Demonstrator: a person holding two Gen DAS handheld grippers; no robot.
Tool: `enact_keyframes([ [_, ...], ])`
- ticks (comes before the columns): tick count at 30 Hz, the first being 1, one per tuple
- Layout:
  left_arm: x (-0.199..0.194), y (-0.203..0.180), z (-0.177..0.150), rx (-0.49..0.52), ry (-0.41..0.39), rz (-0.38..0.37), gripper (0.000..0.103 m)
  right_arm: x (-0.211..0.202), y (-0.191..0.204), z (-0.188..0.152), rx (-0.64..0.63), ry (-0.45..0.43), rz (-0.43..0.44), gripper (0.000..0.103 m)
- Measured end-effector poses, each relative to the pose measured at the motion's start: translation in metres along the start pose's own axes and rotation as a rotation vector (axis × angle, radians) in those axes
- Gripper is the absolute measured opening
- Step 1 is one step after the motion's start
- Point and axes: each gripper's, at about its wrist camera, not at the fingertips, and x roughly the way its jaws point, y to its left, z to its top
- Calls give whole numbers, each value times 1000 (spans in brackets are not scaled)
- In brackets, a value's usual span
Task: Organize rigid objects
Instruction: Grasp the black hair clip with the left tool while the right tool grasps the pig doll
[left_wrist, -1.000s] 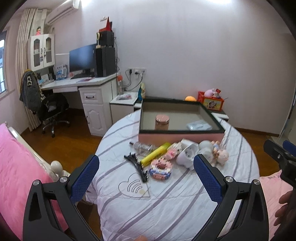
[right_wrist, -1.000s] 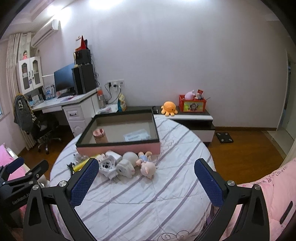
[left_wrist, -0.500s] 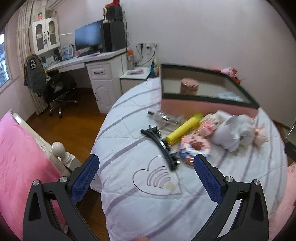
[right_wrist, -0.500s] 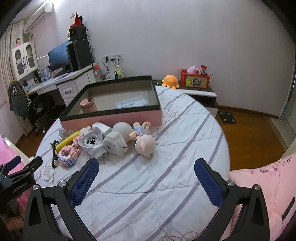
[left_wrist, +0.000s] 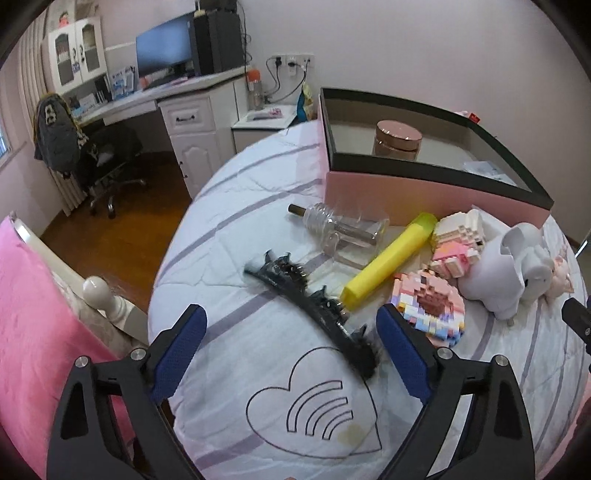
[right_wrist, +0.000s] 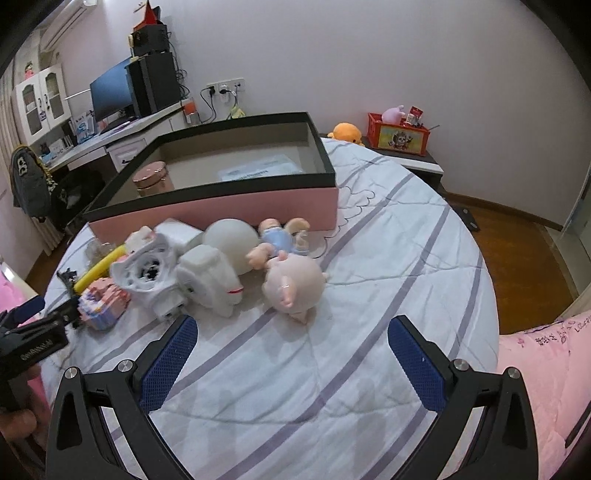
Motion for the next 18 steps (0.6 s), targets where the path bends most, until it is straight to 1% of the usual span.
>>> enact_keyframes([
  [2,5,2,0,-18,20,-9,95,4,-3,1,2,8,0,103],
  [6,15,6,3,-24,9,12,94,11,-5,0,6,20,2,103],
  [8,20,5,3,-19,16,17,81,15,-6,1,8,25,3,103],
  [9,19,4,4,-14,6,21,76,16,-6,1,8,24,2,103],
  [11,16,-1,3,3,0,11,59,17,-9,3,7,21,-2,103],
  [12,16,-3,2,10,-3,5,55,19,-10,5,7,21,-2,103],
  [14,12,-5,0,21,-7,-13,40,21,-12,7,-3,16,-1,102],
  [15,11,-5,-1,20,-8,-22,37,24,-13,8,-9,15,-4,101],
  [17,9,-1,0,7,-9,-41,24,28,-14,11,-18,19,-4,97],
  [18,8,2,1,-2,-9,-55,20,31,-15,12,-25,22,-4,96],
])
